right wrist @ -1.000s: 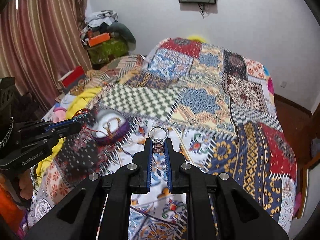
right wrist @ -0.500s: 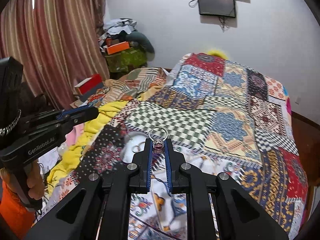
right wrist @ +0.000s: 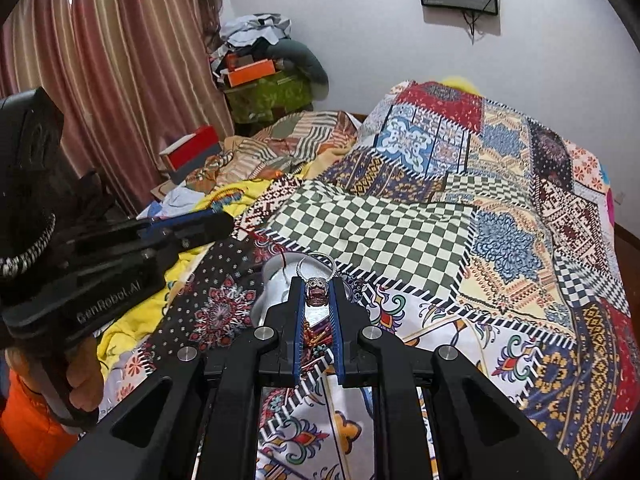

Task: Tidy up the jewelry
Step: 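Carry both items over the heart tin and open both tools to release them, then move both tools back toward the gold rings on the quilt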

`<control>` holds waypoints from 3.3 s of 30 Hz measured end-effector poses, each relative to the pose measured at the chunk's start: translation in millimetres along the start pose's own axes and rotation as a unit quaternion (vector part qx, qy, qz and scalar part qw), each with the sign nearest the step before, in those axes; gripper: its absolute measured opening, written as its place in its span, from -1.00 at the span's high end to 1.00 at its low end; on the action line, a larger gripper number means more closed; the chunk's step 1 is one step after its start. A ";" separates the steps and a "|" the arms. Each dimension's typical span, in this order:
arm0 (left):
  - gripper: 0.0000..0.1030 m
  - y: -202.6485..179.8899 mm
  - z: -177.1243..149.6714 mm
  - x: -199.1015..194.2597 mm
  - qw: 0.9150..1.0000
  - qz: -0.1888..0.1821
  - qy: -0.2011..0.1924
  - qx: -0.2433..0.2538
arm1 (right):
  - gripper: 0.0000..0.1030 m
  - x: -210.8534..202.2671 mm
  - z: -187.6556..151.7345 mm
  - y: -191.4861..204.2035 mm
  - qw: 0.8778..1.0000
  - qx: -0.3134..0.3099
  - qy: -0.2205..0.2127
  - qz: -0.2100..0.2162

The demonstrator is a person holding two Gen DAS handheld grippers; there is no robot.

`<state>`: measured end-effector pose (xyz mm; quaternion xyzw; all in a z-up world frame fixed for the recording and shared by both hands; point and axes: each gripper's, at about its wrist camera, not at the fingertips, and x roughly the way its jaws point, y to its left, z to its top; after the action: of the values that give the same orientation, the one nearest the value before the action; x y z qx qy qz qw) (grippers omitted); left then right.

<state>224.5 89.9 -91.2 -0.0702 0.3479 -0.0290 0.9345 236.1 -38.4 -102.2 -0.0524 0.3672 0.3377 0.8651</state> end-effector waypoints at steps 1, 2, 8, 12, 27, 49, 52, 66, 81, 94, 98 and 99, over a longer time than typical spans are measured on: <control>0.90 0.6 -2.3 7.6 1.000 0.000 0.007 0.000 | 0.80 2.6 0.8 -1.3 1.000 0.001 0.003 0.001; 0.89 0.9 -3.5 12.3 1.000 0.000 0.012 0.001 | 0.80 7.3 1.2 -2.9 1.000 0.002 0.006 0.002; 0.90 2.4 -10.9 39.5 0.999 -0.006 0.038 0.000 | 0.79 28.6 4.3 -8.0 1.000 0.009 0.019 0.008; 0.90 7.1 -12.7 54.5 0.999 -0.008 0.051 -0.002 | 0.80 42.6 7.5 -6.8 0.999 0.010 0.030 0.014; 0.90 27.9 -18.3 81.0 0.996 -0.020 0.081 -0.016 | 0.79 81.8 -1.3 3.9 0.997 -0.014 0.076 0.018; 0.32 36.7 4.5 30.2 0.999 0.012 0.029 -0.026 | 0.53 52.5 3.7 15.9 0.997 -0.038 0.068 -0.002; 0.32 36.0 5.9 19.9 0.999 0.016 0.025 -0.028 | 0.52 37.1 6.0 13.4 0.998 -0.035 0.057 -0.010; 0.22 -13.6 -4.0 -22.2 1.000 0.019 0.016 0.020 | 0.52 -47.9 0.4 -25.2 0.998 -0.001 0.006 -0.061; 0.21 -79.4 -17.4 -6.2 0.997 -0.016 0.050 0.062 | 0.52 -96.0 -33.9 -78.8 0.993 0.037 0.008 -0.114; 0.21 -116.4 -61.4 57.2 0.983 -0.053 0.145 0.095 | 0.51 -60.8 -79.2 -112.2 0.987 0.071 0.085 -0.115; 0.21 -125.7 -75.4 72.5 0.978 -0.060 0.167 0.109 | 0.51 -47.7 -92.3 -119.8 0.984 0.076 0.115 -0.110; 0.21 -126.5 -77.7 75.1 0.977 -0.060 0.170 0.111 | 0.51 -45.0 -94.2 -120.6 0.984 0.076 0.121 -0.108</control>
<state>229.8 -51.5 -178.7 0.0188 0.4914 -0.1353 0.8602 232.1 -187.3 -159.3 -0.0663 0.4864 0.2047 0.8468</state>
